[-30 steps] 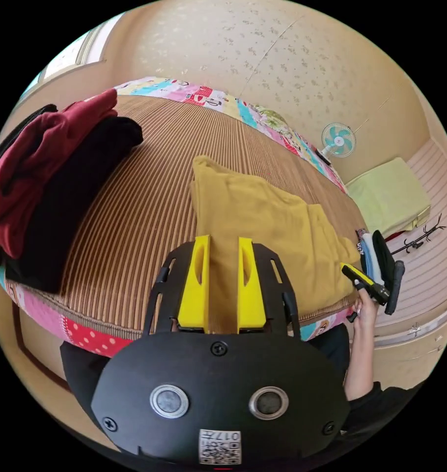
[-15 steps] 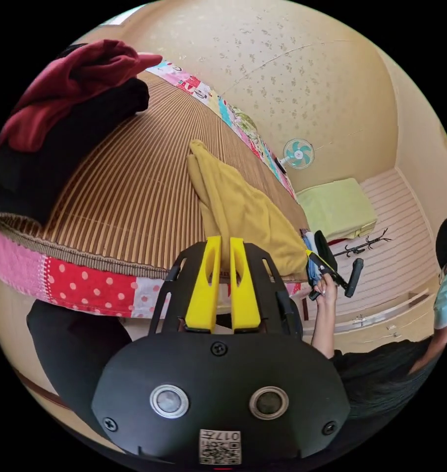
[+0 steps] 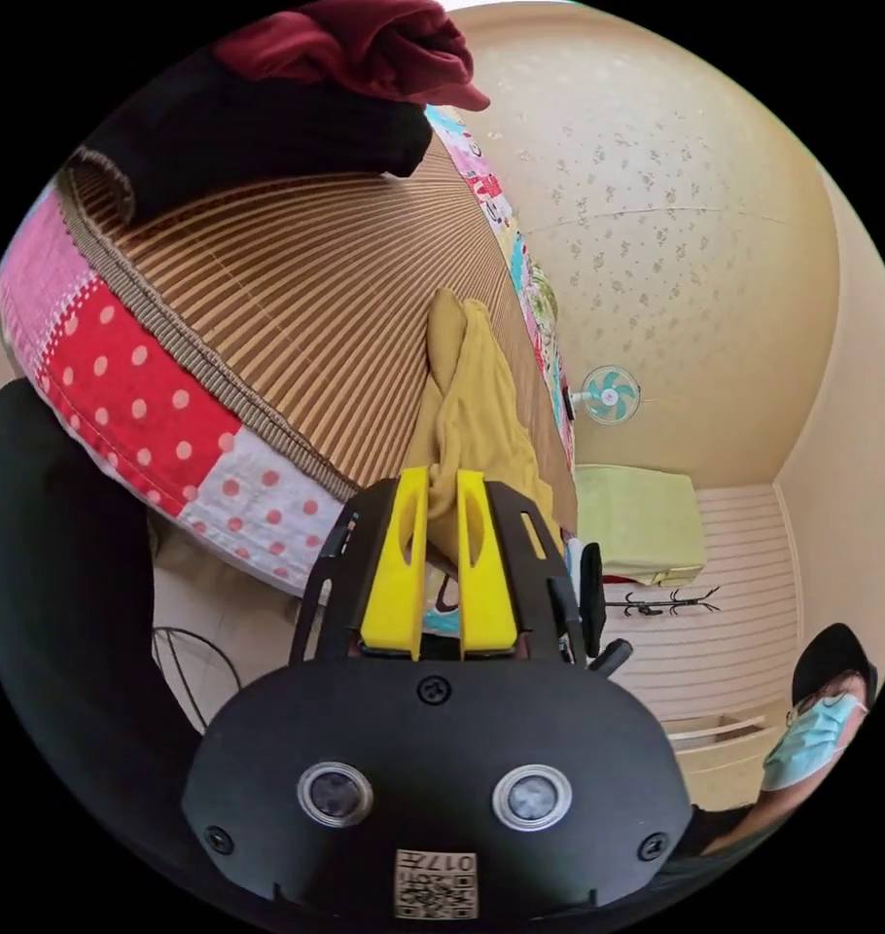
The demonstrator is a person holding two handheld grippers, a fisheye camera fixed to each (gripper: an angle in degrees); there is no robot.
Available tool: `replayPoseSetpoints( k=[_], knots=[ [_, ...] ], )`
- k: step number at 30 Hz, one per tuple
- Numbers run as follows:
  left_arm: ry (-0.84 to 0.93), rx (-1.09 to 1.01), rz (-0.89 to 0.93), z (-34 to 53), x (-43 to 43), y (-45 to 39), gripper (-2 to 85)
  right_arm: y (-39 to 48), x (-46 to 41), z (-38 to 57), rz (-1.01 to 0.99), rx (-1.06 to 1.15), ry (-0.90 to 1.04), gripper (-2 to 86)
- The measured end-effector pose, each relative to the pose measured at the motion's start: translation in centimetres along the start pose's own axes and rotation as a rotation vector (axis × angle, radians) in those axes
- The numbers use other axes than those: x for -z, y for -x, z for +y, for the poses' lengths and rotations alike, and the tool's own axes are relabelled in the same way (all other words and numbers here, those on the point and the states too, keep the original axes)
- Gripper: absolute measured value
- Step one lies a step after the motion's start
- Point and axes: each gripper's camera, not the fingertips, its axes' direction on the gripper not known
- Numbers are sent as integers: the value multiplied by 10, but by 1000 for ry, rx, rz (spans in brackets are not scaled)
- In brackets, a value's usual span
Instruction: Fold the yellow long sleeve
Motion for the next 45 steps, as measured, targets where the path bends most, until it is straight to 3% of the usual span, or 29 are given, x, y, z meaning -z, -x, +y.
replayPoseSetpoints(
  k=[1, 4, 8, 11, 14, 19, 23, 25, 27, 29, 33, 34, 36, 39, 43, 45],
  knots=[
    [-30, -27, 41, 0, 0, -11, 51, 1, -10, 11, 21, 24, -6, 13],
    [-47, -392, 150, 4, -15, -87, 49, -6, 1, 34, -1, -3, -140, 8],
    [110, -677, 198, 39, -92, -195, 46, -20, 21, 40, -18, -41, -127, 6],
    [249, -848, 282, 96, -149, -249, 48, -57, 58, 71, 30, -286, -294, 5],
    [446, -961, 260, 159, -198, -268, 69, -102, 83, 104, 37, -487, -381, 5],
    [512, -1116, 333, 219, -183, -248, 62, -148, 115, 127, 82, -624, -439, 8],
    [446, -1023, 181, 211, -136, -200, 90, -142, 133, 127, 104, -573, -523, 15],
    [421, -937, 144, 200, -113, -172, 98, -100, 150, 111, 186, -363, -598, 30],
    [395, -846, 121, 189, -91, -142, 99, -60, 153, 93, 145, -156, -626, 49],
    [371, -714, 74, 181, -71, -103, 100, -22, 136, 62, 84, 0, -528, 78],
    [382, -550, 64, 180, -62, -63, 98, 38, -24, -4, 270, 213, 179, 129],
    [397, -537, 65, 182, -62, -59, 94, 37, -37, 3, 294, 236, 21, 128],
    [424, -554, 47, 186, -60, -60, 89, 23, -64, -2, 363, 246, -13, 122],
    [428, -610, 1, 193, -45, -64, 88, -32, -87, -41, 404, 179, 109, 114],
    [400, -595, -32, 192, -13, -50, 88, -184, -88, -68, 77, -170, 243, 102],
    [388, -558, -40, 191, 0, -37, 87, -231, -90, -60, -13, -224, 227, 96]
  ],
)
